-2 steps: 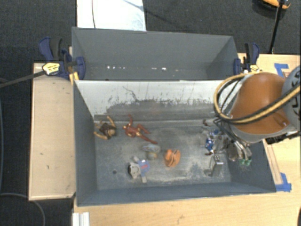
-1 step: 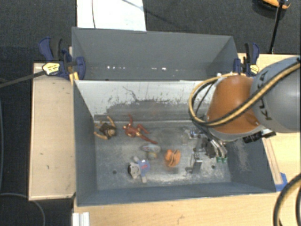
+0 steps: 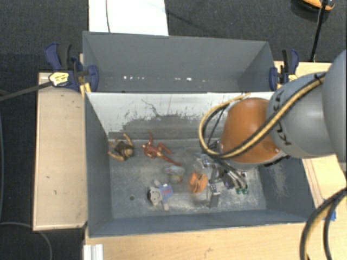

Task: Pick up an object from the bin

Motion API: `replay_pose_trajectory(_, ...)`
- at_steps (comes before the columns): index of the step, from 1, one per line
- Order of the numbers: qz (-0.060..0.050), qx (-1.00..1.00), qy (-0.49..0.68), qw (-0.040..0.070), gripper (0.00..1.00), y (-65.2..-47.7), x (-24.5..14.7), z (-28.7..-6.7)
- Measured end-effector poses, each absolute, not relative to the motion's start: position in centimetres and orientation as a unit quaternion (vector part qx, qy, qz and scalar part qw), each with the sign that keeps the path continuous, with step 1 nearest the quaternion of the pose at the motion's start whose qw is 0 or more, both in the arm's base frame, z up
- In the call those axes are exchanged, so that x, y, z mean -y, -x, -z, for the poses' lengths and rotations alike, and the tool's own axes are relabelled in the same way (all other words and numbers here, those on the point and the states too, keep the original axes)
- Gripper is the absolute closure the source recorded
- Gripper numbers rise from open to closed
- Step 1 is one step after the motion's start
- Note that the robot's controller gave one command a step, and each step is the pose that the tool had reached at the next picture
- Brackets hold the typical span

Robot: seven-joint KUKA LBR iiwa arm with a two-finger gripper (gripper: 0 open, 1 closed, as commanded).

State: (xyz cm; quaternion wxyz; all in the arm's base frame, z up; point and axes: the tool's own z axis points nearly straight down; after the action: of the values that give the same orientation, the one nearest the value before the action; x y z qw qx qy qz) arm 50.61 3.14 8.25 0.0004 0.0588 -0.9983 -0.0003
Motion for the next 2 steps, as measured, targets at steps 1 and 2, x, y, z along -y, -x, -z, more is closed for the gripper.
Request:
replay_pose_trajectory(1, 0.000, 0.999, -0.040, -0.003, 1.00, -50.10, -4.88, -7.07)
replay_pose_trajectory(2, 0.000, 0.999, -0.041, -0.003, 0.00, -50.11, -4.87, -7.07)
